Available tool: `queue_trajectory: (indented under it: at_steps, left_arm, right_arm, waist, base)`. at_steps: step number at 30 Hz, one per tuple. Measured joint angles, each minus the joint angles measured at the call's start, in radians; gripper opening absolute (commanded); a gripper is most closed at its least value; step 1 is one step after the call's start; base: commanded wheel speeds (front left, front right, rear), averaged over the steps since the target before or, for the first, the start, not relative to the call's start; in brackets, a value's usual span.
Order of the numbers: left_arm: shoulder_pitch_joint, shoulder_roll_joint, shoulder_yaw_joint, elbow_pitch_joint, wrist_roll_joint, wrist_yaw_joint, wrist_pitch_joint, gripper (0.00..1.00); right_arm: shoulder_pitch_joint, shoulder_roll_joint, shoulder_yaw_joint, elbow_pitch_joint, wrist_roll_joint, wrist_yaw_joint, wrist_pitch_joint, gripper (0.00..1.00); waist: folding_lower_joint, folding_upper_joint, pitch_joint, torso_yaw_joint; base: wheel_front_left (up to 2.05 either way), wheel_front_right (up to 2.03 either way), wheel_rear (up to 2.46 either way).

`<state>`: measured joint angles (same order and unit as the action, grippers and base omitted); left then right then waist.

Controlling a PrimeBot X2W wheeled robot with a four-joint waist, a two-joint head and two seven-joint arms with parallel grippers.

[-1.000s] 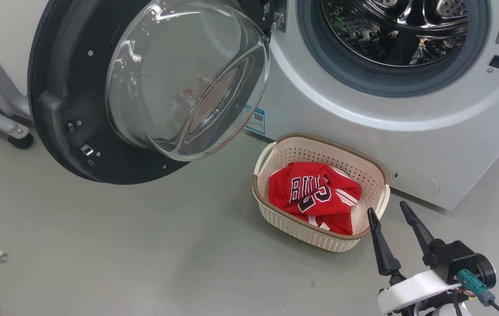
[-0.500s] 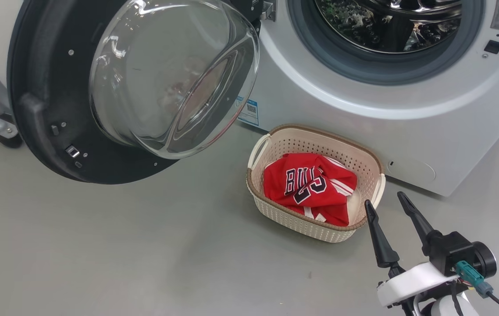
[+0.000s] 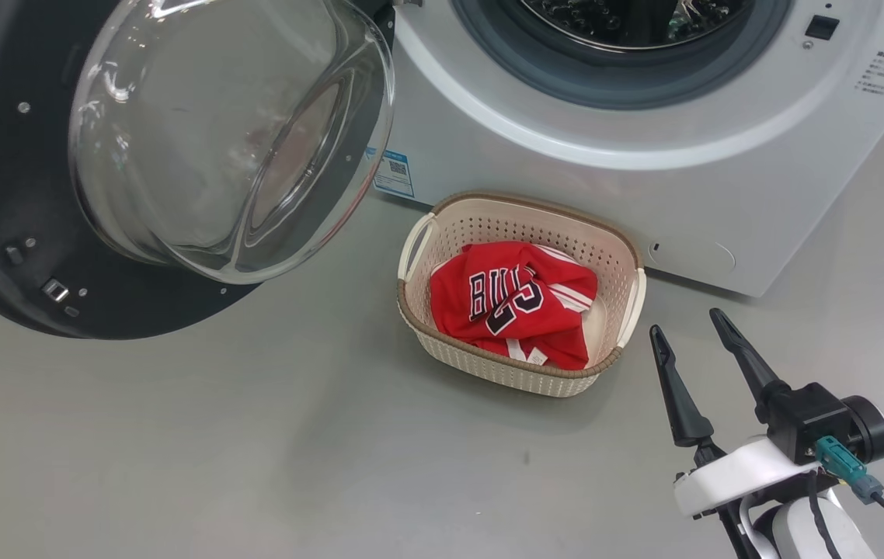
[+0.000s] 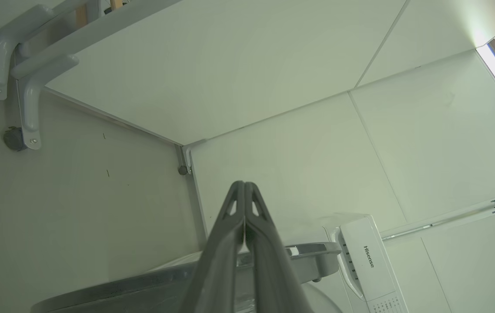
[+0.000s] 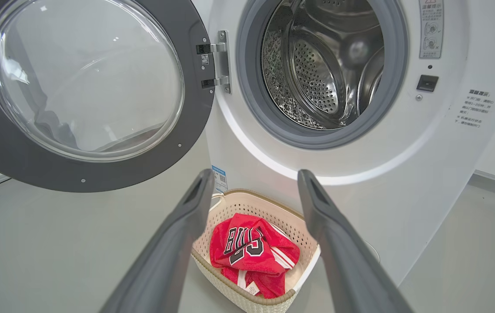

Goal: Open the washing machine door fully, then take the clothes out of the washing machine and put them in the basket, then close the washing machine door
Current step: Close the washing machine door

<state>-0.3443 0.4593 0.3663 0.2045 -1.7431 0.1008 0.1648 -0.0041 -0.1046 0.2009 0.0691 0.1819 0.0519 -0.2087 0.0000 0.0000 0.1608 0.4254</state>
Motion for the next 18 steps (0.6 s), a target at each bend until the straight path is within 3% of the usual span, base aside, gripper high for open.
queue_trajectory:
  at_steps: [18]
  left_arm:
    - [-0.116, 0.005, -0.117, 0.161, -0.024, -0.017, 0.122, 0.00]
  right_arm:
    - [-0.034, -0.022, -0.017, -0.025, -0.002, 0.000, 0.010, 1.00]
  waist:
    - [0.0000, 0.0000, 0.080, -0.059]
  base:
    - [0.00, 0.00, 0.00]
